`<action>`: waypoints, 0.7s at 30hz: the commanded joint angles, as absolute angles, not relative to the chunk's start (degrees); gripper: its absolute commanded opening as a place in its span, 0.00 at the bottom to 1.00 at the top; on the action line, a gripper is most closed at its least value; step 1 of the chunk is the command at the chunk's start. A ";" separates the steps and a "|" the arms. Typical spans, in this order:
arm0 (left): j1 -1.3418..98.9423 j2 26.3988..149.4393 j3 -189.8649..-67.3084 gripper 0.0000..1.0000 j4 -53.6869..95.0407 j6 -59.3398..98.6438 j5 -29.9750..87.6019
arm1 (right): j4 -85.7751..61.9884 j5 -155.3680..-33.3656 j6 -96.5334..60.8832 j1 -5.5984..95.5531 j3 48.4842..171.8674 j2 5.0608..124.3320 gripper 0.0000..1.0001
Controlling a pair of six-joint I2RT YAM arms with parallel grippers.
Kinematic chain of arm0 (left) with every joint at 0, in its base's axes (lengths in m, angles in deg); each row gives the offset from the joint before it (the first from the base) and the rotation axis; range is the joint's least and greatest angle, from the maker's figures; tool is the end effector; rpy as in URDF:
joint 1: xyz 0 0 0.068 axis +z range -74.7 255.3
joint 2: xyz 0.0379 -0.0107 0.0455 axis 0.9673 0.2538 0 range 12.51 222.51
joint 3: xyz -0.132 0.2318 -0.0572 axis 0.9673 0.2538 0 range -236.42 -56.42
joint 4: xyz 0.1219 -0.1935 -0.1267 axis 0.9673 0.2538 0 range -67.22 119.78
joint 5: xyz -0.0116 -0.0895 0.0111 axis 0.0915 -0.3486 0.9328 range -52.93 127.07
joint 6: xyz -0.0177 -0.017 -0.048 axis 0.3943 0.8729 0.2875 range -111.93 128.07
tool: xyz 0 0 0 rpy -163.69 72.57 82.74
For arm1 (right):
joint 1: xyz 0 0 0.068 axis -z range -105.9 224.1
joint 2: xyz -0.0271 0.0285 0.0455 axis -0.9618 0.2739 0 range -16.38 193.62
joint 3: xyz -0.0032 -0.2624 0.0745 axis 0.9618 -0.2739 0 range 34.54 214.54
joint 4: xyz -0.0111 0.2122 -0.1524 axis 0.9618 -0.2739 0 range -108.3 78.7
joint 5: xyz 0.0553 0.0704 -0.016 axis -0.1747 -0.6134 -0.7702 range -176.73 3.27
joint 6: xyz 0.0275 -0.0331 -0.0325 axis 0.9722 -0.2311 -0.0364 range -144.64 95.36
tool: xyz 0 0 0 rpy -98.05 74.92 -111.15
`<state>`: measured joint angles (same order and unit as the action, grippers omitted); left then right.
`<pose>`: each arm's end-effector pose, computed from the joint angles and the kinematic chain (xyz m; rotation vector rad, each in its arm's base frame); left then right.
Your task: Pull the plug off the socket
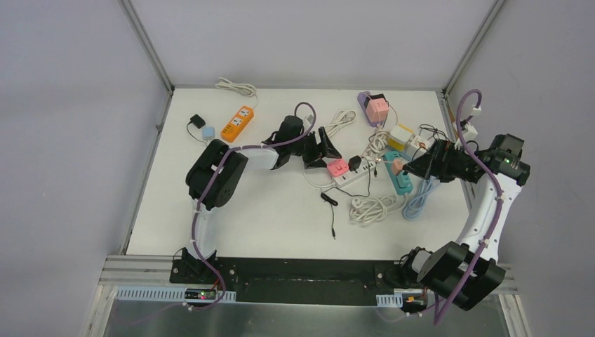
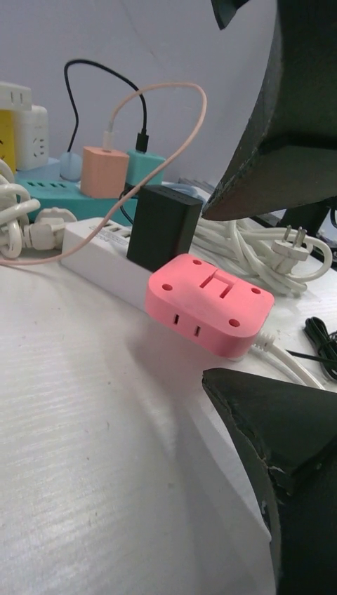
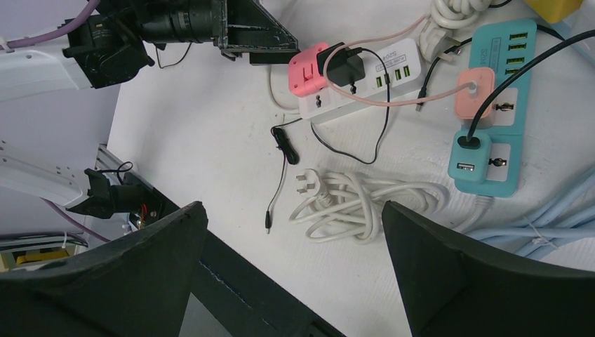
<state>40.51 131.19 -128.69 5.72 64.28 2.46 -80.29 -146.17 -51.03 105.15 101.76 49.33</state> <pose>0.3573 -0.2729 0.1584 -0.0158 2.4000 -1.5010 0.1786 -0.0718 0.3355 -0.1583 2.1808 0.8800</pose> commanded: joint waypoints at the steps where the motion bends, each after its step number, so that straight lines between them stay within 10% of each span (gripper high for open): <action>1: 40.80 132.18 -127.56 0.77 -4.30 69.38 -0.42 | -78.60 -148.17 -50.74 105.49 101.86 49.61 1.00; 21: 39.86 129.74 -122.82 0.61 -12.10 67.05 -2.64 | -77.72 -148.66 -50.67 105.50 101.67 49.58 1.00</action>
